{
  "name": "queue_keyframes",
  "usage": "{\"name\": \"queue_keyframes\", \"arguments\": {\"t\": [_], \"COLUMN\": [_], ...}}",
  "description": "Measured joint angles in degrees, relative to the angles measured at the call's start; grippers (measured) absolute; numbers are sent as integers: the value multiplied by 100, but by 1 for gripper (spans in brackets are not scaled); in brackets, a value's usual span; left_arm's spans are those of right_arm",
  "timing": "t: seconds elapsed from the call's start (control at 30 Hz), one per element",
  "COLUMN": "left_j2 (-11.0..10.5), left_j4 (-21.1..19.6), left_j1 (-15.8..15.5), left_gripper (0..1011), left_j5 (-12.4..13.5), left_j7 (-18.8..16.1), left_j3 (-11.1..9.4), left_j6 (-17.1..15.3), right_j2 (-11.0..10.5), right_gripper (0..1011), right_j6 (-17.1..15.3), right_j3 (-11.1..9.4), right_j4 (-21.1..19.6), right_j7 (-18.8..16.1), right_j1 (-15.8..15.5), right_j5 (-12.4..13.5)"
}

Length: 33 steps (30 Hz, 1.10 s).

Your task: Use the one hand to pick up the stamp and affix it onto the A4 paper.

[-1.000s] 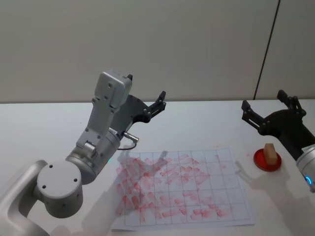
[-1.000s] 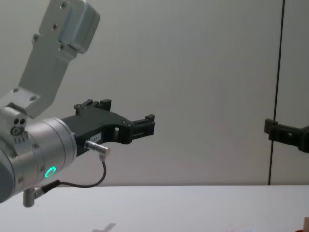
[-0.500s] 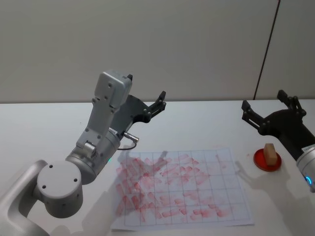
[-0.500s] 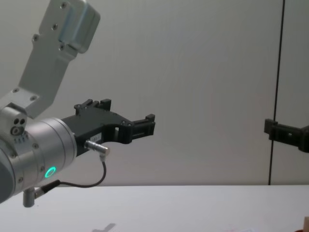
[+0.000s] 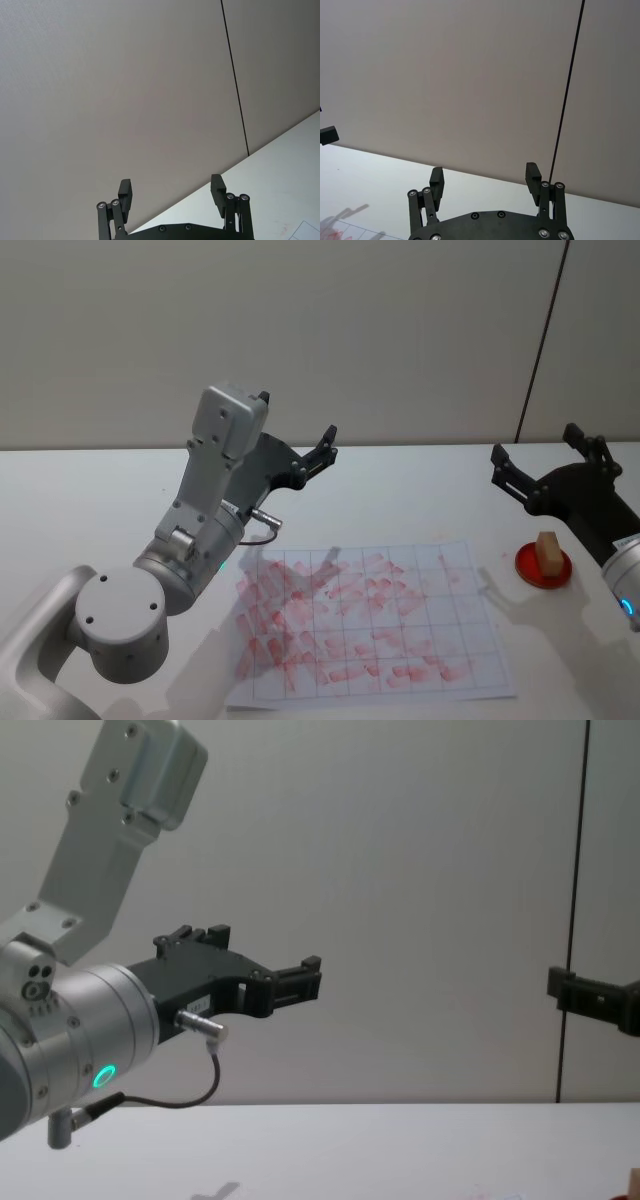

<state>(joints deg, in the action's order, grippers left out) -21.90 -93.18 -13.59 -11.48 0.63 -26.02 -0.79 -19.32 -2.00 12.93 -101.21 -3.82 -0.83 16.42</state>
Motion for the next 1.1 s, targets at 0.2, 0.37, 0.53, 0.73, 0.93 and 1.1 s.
{"name": "queue_keyframes", "arguments": {"t": [0.2,0.37,0.53,0.73,0.93,1.1], "left_j2": [0,0,0,0,0,0], "left_j4": [0,0,0,0,0,0], "left_j1": [0,0,0,0,0,0], "left_gripper": [1001,1001,1001,1001,1001,1001], "left_j5": [0,0,0,0,0,0], "left_j7": [0,0,0,0,0,0], "left_j3": [0,0,0,0,0,0], "left_j6": [0,0,0,0,0,0], "right_j2": [39,107,168,238,308,363], "right_gripper": [1001,1001,1001,1001,1001,1001], "right_j6": [-135,-414,-709,-1115,-1421,-1609], "right_j3": [14,41,54,52,35,19], "right_j4": [-8,-35,-41,-7,105,228], "right_j7": [132,388,635,935,1134,1233], "right_j1": [0,0,-2,-2,7,27], "right_j5": [-83,-190,-266,-318,-317,-276]}}
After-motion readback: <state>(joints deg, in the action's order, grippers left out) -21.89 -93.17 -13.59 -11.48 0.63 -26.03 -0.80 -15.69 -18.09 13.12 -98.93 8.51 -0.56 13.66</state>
